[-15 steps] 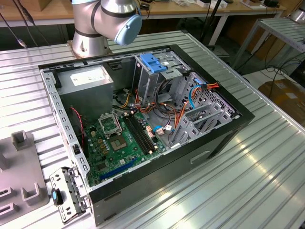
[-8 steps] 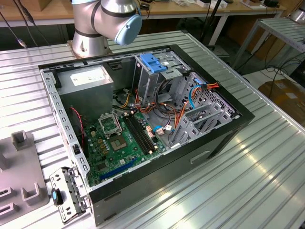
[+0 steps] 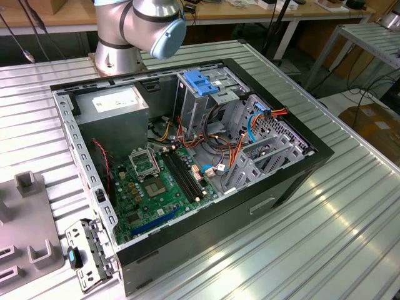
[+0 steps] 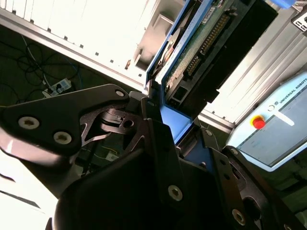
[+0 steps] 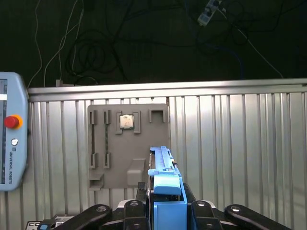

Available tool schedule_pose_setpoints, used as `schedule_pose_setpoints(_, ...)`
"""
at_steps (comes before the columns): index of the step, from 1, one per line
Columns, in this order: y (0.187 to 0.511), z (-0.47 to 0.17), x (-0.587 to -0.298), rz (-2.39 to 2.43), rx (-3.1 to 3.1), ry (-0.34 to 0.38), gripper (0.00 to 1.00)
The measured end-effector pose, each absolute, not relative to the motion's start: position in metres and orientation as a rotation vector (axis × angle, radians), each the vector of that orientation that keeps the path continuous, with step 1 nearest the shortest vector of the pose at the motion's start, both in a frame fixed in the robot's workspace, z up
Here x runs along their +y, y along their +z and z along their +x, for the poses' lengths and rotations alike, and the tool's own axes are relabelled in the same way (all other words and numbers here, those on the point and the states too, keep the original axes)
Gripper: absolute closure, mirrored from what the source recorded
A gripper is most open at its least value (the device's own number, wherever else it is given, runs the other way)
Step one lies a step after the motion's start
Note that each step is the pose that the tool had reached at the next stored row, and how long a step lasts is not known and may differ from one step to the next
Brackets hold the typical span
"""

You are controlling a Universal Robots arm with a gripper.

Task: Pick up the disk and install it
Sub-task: 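Pick up the disk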

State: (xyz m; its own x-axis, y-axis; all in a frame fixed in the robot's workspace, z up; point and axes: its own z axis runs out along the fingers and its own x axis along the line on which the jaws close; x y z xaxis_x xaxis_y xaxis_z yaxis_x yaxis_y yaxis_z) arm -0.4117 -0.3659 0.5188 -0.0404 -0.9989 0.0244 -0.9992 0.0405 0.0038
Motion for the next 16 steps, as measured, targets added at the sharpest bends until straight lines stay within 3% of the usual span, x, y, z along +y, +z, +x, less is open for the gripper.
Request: schedule_pose_setpoints(16,0.5187,-0.4022,-0.3659,2.162,-2.251,0.022,0.63)
